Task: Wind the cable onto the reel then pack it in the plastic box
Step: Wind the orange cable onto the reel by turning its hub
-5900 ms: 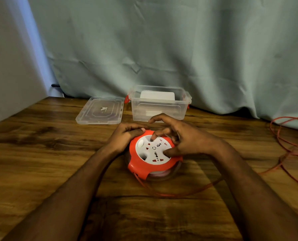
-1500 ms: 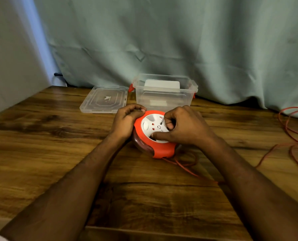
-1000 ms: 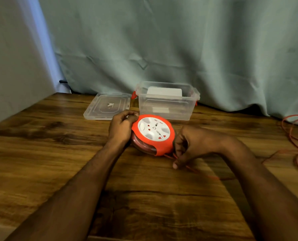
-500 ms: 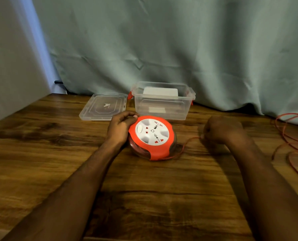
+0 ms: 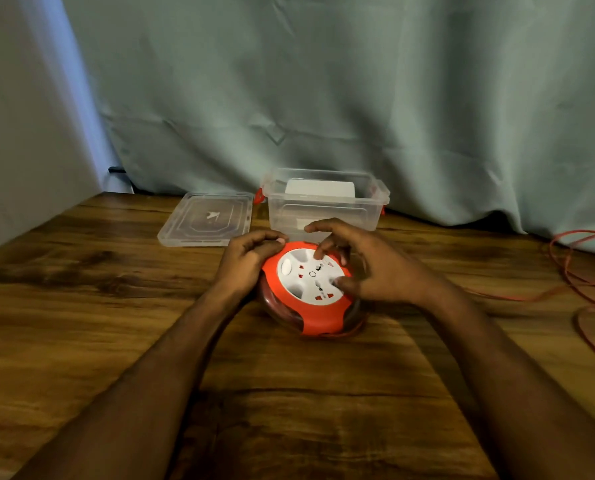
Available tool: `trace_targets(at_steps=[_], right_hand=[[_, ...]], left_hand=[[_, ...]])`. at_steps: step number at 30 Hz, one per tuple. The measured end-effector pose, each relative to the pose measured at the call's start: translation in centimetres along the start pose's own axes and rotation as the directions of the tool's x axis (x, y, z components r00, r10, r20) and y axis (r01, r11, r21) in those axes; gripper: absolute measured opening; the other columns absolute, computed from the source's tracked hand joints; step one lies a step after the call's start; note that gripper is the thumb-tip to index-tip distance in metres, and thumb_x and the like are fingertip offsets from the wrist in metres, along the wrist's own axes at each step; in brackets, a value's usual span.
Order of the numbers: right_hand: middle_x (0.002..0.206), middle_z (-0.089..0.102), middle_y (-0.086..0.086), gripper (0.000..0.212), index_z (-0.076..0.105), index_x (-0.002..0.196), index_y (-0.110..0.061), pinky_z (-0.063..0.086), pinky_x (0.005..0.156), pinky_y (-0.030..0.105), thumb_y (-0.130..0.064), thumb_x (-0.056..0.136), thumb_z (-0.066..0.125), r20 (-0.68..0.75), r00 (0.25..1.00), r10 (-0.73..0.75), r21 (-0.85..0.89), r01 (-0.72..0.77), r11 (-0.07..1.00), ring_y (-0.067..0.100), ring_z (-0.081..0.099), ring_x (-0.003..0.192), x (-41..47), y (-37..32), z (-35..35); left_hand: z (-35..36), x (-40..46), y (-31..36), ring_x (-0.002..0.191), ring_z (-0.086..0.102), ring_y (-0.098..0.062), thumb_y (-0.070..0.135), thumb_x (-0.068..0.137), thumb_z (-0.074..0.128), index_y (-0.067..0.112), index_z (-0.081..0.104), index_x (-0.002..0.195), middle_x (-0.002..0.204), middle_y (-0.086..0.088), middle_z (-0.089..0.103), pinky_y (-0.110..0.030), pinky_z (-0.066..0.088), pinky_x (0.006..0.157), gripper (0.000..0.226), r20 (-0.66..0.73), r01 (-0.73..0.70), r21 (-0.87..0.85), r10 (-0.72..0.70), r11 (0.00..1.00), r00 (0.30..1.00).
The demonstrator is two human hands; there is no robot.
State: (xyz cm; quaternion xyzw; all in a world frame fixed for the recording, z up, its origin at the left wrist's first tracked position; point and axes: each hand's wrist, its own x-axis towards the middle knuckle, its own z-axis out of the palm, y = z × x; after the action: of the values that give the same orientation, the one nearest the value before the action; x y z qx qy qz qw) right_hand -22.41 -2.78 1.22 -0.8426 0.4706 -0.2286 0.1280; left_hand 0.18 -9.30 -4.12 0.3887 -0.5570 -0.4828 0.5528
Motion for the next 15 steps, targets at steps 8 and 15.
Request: trace_targets(at_steps=[8, 15], right_hand=[[0.127, 0.073, -0.017, 0.123, 0.014, 0.165, -0.053, 0.058, 0.07, 0.03, -0.001, 0.078, 0.085, 0.119, 0.993, -0.006, 0.088, -0.005, 0.996, 0.007, 0.054, 0.067, -0.19, 0.39, -0.59], [0.117, 0.073, -0.009, 0.123, 0.015, 0.159, -0.053, 0.057, 0.07, 0.022, -0.01, 0.075, 0.093, 0.096, 0.994, 0.046, 0.099, -0.056, 0.994, -0.004, 0.067, 0.08, -0.56, -0.4, -0.68]], left_hand=[[0.75, -0.53, 0.05, 0.087, 0.073, -0.024, 0.002, 0.092, 0.063, 0.004, 0.076, 0.1, 0.101, -0.013, 0.076, -0.031, 0.059, 0.077, 0.015, 0.121, -0.051, 0.071, 0.042, 0.996, 0.992], [0.65, -0.53, -0.35, 0.087, 0.075, -0.028, 0.009, 0.092, 0.067, 0.013, 0.079, 0.092, 0.094, -0.009, 0.078, -0.036, 0.058, 0.075, 0.012, 0.063, -0.029, 0.099, 0.023, 0.995, 0.998]])
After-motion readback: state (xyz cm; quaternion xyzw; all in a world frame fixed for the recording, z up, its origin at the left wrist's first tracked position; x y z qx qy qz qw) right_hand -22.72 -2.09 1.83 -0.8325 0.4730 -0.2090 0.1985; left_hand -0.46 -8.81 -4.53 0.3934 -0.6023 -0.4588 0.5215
